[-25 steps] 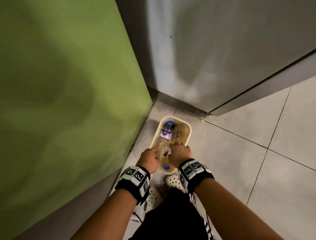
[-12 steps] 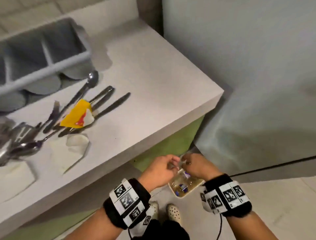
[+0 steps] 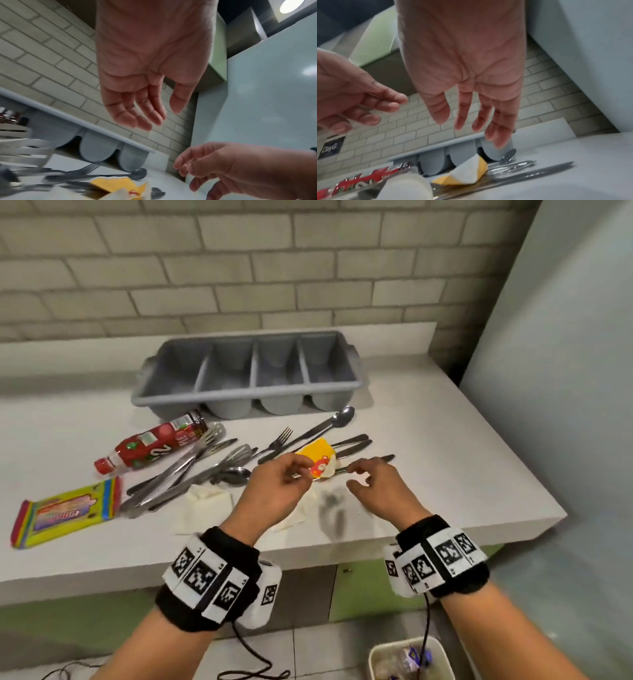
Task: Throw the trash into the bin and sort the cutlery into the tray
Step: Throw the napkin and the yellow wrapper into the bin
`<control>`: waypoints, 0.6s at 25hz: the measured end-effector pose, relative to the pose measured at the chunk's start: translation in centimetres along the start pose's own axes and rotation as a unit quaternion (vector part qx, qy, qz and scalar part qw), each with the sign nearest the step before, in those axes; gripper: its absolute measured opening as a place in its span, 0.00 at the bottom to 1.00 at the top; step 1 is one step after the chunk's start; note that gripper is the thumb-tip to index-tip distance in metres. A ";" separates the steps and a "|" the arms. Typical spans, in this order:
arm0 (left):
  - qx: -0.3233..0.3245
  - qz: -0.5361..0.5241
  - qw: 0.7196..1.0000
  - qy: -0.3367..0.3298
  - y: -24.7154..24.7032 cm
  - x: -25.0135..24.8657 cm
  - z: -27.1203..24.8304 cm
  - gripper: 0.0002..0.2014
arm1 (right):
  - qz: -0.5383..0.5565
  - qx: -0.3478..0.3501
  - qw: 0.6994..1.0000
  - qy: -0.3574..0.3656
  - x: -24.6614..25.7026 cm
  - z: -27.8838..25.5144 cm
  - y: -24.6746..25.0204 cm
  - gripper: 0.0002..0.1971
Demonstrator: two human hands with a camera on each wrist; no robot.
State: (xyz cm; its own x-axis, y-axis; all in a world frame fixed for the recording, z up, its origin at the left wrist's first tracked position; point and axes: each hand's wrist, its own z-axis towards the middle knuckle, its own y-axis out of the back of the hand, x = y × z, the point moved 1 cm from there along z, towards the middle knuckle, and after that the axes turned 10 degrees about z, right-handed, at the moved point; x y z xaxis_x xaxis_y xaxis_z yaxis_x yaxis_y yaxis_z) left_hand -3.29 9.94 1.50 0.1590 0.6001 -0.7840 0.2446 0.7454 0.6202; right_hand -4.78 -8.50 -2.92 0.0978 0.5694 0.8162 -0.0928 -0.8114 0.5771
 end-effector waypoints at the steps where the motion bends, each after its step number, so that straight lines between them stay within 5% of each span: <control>1: -0.005 0.017 1.000 0.013 0.7 1.0 0.9 0.08 | -0.016 0.000 1.000 0.012 0.4 1.3 -1.0 0.14; 5: 0.013 0.133 0.989 0.070 1.3 4.4 3.2 0.17 | -0.134 0.018 0.991 0.016 0.5 4.7 -3.8 0.21; 11: 0.104 0.303 0.943 0.091 -1.0 7.4 4.4 0.43 | -0.218 0.063 0.973 -0.036 0.8 6.6 -5.8 0.25; 15: 0.126 0.308 0.940 0.081 -1.2 7.9 5.3 0.43 | -0.207 0.056 0.976 -0.046 0.7 7.6 -6.3 0.17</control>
State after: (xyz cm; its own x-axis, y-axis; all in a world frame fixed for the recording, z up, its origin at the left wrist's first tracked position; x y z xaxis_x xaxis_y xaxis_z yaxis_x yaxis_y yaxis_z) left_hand 2.71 12.28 -5.61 0.2011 0.9467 -0.2518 0.3755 0.1629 0.9124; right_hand 3.42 -3.99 -6.20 0.1924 0.8410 0.5056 0.0822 -0.5273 0.8457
